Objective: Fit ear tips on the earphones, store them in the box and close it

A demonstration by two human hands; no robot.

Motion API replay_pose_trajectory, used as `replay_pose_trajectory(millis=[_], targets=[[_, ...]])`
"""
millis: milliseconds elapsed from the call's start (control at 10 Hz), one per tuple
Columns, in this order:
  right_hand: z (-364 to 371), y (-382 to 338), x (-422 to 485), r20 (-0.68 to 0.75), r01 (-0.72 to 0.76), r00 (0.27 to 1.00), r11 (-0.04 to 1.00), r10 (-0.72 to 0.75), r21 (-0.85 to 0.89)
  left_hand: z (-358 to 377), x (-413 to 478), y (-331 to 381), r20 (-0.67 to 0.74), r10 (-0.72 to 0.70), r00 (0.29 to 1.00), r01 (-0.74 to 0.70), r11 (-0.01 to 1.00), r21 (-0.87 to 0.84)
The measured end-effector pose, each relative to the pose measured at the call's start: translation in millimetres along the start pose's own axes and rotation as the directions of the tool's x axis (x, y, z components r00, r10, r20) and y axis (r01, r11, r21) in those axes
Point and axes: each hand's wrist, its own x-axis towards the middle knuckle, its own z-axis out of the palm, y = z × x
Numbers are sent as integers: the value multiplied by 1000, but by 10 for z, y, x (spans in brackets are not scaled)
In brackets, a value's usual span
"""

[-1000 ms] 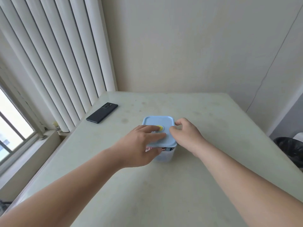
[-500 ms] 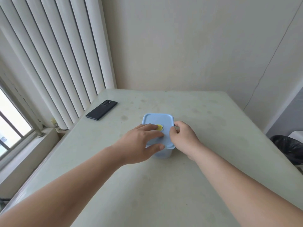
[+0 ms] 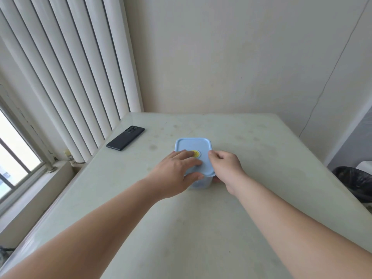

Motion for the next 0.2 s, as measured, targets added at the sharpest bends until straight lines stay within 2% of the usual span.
replay_pose_trajectory(millis=[100, 200], targets=[[-35, 28, -70, 22, -30, 999, 999, 30, 18, 11, 6, 10, -19, 2, 1000, -1, 999, 39], [-220, -87, -128, -96, -6, 995, 993, 17, 117, -41, 22, 104, 28, -66, 997, 63, 992, 113]])
